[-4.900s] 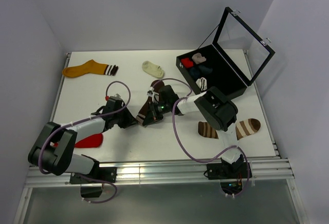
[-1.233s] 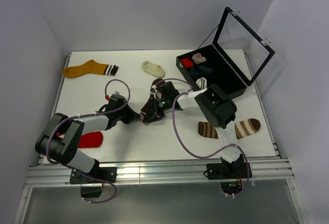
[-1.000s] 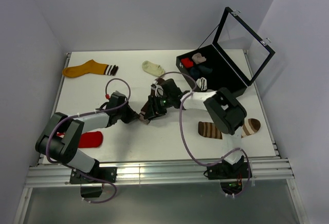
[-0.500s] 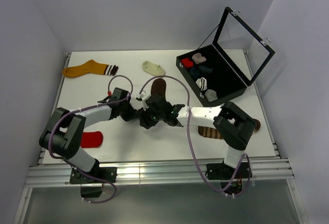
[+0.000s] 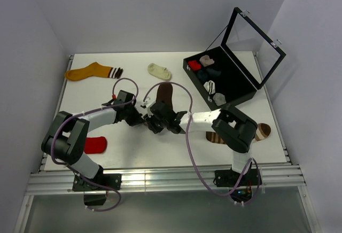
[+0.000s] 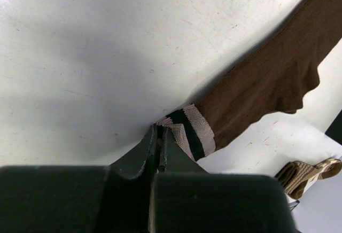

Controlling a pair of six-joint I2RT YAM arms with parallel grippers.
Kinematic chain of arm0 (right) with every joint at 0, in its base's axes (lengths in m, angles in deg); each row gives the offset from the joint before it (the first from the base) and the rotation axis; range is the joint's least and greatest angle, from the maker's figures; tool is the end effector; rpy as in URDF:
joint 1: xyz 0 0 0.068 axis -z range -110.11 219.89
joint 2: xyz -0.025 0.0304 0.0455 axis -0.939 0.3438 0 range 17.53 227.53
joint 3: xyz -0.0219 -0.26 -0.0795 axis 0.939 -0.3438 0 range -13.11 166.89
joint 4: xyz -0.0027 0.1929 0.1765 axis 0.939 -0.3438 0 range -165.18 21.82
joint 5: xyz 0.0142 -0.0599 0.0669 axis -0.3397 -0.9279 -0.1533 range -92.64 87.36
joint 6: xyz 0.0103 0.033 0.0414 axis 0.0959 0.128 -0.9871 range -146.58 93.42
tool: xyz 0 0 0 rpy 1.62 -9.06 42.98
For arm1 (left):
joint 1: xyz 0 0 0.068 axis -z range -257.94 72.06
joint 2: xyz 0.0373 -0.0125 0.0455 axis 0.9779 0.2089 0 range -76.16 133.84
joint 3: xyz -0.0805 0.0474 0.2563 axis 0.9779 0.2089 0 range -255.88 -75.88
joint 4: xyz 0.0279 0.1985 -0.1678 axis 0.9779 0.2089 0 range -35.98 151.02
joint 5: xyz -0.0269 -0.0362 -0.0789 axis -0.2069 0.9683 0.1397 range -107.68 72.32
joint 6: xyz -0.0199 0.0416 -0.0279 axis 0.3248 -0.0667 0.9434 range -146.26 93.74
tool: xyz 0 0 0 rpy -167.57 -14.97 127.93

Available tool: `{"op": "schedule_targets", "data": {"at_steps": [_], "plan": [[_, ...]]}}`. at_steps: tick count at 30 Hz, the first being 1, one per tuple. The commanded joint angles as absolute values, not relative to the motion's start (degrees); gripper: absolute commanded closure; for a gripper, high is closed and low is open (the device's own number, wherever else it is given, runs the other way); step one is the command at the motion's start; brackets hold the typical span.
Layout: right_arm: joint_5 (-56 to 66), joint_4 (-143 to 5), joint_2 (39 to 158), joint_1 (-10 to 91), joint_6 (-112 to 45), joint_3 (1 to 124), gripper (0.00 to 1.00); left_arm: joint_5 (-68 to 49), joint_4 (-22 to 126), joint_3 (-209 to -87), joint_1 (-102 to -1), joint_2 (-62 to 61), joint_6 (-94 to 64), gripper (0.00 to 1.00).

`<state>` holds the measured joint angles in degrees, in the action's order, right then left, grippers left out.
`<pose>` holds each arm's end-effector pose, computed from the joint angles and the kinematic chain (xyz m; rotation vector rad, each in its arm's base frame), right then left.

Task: Roll the socks
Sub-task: Roll the sock at the center of the board.

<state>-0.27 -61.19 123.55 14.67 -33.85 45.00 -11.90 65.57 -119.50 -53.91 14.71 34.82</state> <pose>0.2180 0.3166 0.1538 -0.9798 2.1484 0.6009 0.2642 -0.1218 0.1447 -0.8341 2.6111 -0.6194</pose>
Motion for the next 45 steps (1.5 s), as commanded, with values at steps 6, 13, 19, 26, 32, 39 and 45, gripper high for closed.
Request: {"op": "schedule_targets", "data": {"at_steps": [6,13,19,26,32,39,45], "plan": [[4.37,-56.58,124.93,15.57,-36.50,44.90,0.99,-14.25,70.90,-117.73,-53.95,14.64,33.24,0.94],[23.77,-54.21,126.95,23.12,-45.38,43.93,1.00,-15.66,68.35,-114.91,-54.12,9.01,33.68,0.57],[41.44,-46.83,131.43,30.33,-56.45,43.14,1.00,-14.96,63.79,-110.43,-54.47,2.51,34.12,0.21],[49.56,-40.58,136.44,33.86,-67.79,43.84,1.00,-12.67,56.58,-104.54,-54.47,-1.90,34.03,0.28],[50.19,-43.82,138.20,34.65,-68.69,45.69,1.00,-12.23,54.55,-104.18,-54.47,1.35,34.21,0.40],[50.36,-43.57,139.08,35.00,-70.18,45.60,1.00,-11.44,51.12,-105.41,-54.47,7.14,34.74,0.52],[48.08,-47.78,138.21,35.09,-67.11,46.39,0.99,-11.88,53.31,-106.82,-54.39,10.58,34.39,0.65]]}}
